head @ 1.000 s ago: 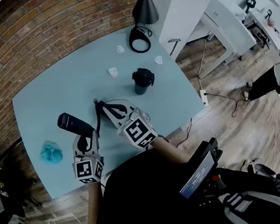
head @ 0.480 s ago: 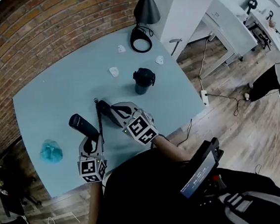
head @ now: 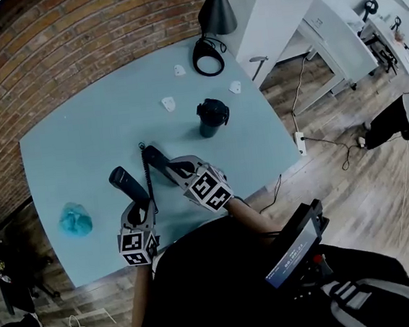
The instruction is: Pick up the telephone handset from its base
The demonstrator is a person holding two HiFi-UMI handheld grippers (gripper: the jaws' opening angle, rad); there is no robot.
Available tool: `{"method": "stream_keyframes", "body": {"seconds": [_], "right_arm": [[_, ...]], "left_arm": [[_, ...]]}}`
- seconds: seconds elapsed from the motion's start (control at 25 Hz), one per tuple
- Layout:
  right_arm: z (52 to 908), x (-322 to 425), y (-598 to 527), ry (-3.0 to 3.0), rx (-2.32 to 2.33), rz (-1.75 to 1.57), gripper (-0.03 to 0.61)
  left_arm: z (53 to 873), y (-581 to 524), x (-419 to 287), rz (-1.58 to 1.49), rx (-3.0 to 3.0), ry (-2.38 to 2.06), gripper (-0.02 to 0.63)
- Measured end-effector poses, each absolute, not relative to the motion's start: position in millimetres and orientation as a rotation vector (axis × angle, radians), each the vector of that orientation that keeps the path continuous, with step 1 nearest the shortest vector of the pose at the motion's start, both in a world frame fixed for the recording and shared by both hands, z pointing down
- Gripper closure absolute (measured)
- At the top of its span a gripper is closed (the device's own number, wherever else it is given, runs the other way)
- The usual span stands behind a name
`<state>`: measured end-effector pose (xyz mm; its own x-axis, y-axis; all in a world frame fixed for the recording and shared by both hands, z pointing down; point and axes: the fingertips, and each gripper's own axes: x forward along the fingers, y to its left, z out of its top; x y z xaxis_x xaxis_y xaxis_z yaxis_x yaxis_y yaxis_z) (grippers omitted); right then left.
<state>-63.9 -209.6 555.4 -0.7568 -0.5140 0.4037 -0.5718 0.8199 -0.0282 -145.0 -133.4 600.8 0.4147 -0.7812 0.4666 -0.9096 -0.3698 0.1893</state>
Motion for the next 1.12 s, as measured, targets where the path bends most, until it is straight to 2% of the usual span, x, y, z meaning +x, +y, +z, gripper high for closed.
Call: {"method": "stream_keyframes", "body": {"seconds": [0.28, 1.12], "right_arm": [[575, -72, -193, -2.607, 0.693, 0.260, 0.560], [579, -67, -198, -2.606, 0.721, 0.334, 0.560]], "left_arm": [[598, -134, -147, 0.406, 2.266, -1.445, 0.468], [586, -147, -142, 0.380, 2.311, -1.423, 0.468]]}}
